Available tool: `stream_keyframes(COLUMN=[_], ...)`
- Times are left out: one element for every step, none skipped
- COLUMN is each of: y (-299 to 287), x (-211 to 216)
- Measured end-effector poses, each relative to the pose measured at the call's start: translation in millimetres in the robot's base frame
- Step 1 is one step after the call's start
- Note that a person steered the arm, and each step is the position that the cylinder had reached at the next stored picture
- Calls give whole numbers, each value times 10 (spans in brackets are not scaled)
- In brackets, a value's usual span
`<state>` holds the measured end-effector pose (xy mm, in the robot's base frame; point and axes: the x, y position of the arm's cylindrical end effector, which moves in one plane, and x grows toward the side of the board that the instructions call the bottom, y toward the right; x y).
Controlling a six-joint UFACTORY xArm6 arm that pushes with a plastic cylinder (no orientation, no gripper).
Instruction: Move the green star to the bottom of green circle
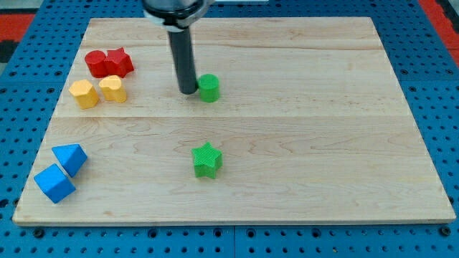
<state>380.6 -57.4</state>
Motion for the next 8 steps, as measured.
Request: stream_keyframes(y=[-454,-945,-943,-483,44,286,564,593], x=[117,731,1632,1946,1788,1421,1323,899])
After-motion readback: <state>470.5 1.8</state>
